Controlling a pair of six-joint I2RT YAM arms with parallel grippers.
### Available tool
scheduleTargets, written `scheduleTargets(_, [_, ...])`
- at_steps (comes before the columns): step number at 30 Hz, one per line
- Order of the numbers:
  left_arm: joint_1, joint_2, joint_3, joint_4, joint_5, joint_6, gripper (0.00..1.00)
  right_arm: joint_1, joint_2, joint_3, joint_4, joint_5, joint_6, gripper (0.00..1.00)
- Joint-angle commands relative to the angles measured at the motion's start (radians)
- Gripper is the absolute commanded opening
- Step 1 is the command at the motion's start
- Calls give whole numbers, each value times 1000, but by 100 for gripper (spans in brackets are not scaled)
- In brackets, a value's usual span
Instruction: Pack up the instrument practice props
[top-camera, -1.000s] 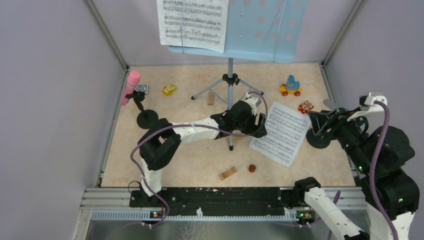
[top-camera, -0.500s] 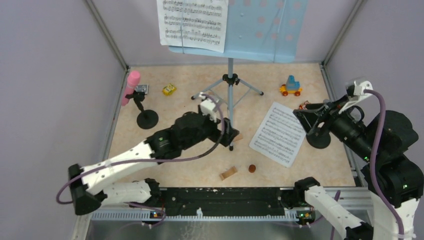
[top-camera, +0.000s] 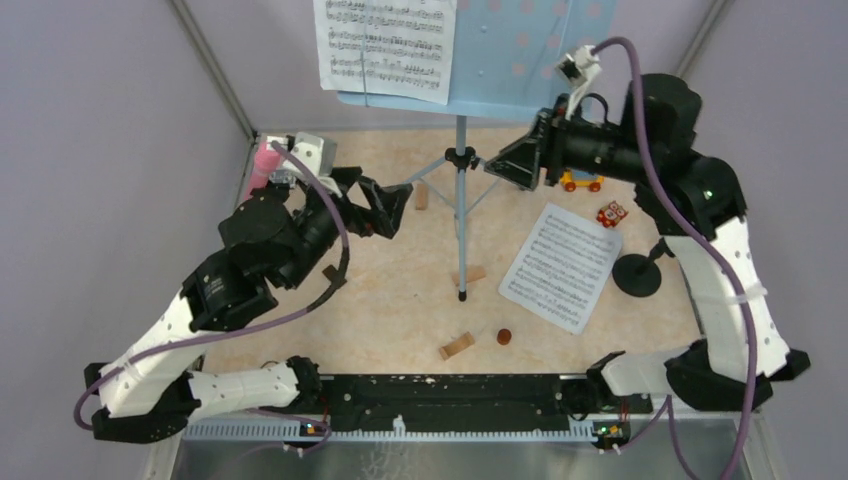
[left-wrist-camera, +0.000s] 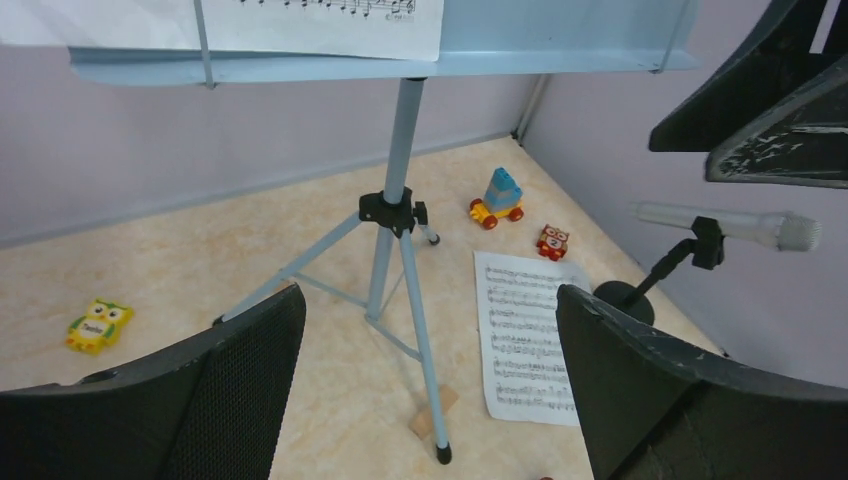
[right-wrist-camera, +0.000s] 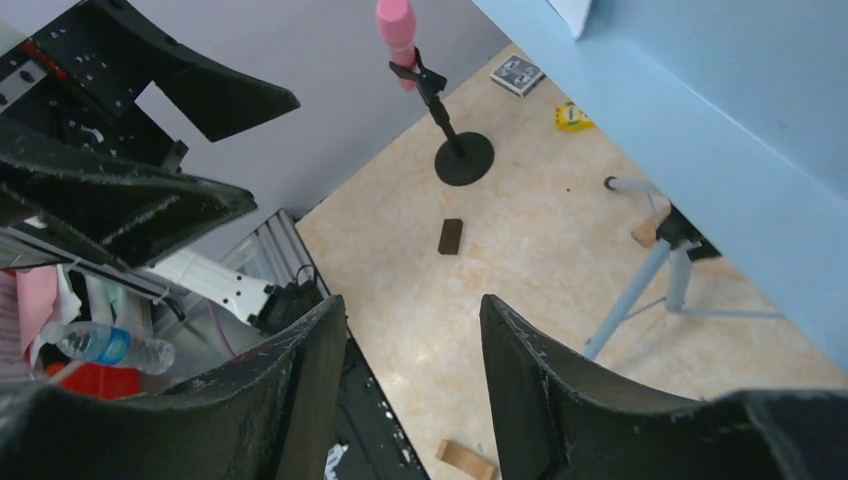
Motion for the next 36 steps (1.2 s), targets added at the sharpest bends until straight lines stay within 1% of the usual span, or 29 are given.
scheduleTargets(1, [12, 119, 133, -63, -59, 114, 99, 124, 125, 220, -26, 117, -23, 53])
scheduleTargets(3, [39, 166, 217, -59, -49, 151, 99, 140, 185, 290, -1, 170, -15, 53])
scheduleTargets(5, [121, 228, 328, -74, -4, 163, 99, 140, 216, 315, 61, 237, 8, 54])
scheduleTargets(8, [302, 327, 479, -113, 181, 131, 99, 141, 229, 299, 186, 339, 51, 56])
scheduleTargets(9, [342, 364, 531, -128, 244, 124, 99, 140, 234, 293, 218, 374, 64, 56])
scheduleTargets(13, [417, 495, 725, -178, 326, 135, 99, 140, 253, 281, 306, 485, 110, 56])
scheduleTargets(16, [484, 547, 801, -183, 390, 123, 98, 140, 255, 259, 376, 533, 144, 56])
scheduleTargets(19, [575, 562, 810, -159, 469, 87, 97, 140, 271, 254, 430, 536, 175, 55])
scheduleTargets(23, [694, 587, 792, -129, 611, 24, 92, 140, 305, 274, 478, 538, 198, 55])
scheduleTargets(25, [746, 591, 760, -98, 689, -12, 85, 140, 327, 300, 479, 536, 203, 54])
scheduleTargets(27, [795, 593, 730, -54, 812, -52, 76, 140, 344, 314, 480, 525, 205, 54])
scheduleTargets(29, [822, 595, 707, -15, 889, -79, 71, 140, 354, 314, 484, 518, 206, 54])
scheduleTargets(30, [826, 593, 694, 8, 916, -85, 70, 140, 357, 313, 485, 517, 206, 54])
scheduleTargets(33, [831, 587, 664, 73, 983, -97, 70, 141, 368, 310, 490, 514, 206, 54])
scheduleTargets(36, [833, 592, 663, 101, 1015, -107, 72, 139, 381, 310, 501, 511, 207, 54])
